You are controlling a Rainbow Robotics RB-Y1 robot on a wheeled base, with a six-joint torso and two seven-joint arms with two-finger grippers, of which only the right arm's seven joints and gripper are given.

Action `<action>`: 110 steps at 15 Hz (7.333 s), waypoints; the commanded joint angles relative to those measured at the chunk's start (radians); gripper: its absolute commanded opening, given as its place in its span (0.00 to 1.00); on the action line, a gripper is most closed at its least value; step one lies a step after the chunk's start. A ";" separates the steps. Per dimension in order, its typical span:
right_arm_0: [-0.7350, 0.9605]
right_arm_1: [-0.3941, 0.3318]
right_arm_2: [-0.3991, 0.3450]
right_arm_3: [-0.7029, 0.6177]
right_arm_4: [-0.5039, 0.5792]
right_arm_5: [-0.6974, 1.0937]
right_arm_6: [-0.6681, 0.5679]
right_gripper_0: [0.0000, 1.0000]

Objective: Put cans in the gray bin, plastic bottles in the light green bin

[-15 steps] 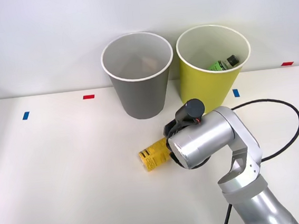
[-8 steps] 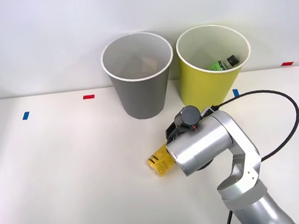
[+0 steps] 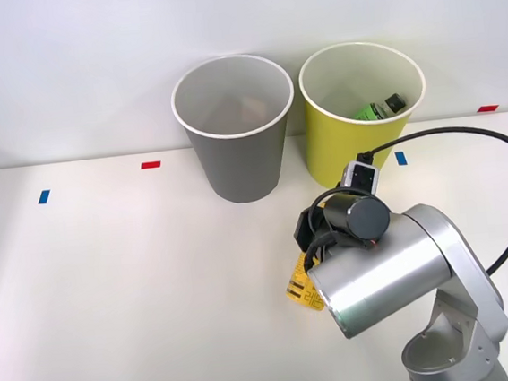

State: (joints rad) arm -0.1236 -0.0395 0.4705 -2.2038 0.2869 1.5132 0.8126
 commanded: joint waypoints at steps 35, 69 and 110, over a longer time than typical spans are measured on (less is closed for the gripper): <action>-0.297 -0.023 -0.480 0.323 -0.117 -1.139 0.458 0.00; 0.627 -0.082 -0.357 0.044 -0.135 -1.792 0.405 1.00; 1.102 -0.043 -0.343 0.454 -0.063 -2.533 0.556 1.00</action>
State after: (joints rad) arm 0.9638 -0.0841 0.1226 -1.7514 0.2241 -1.0124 1.3651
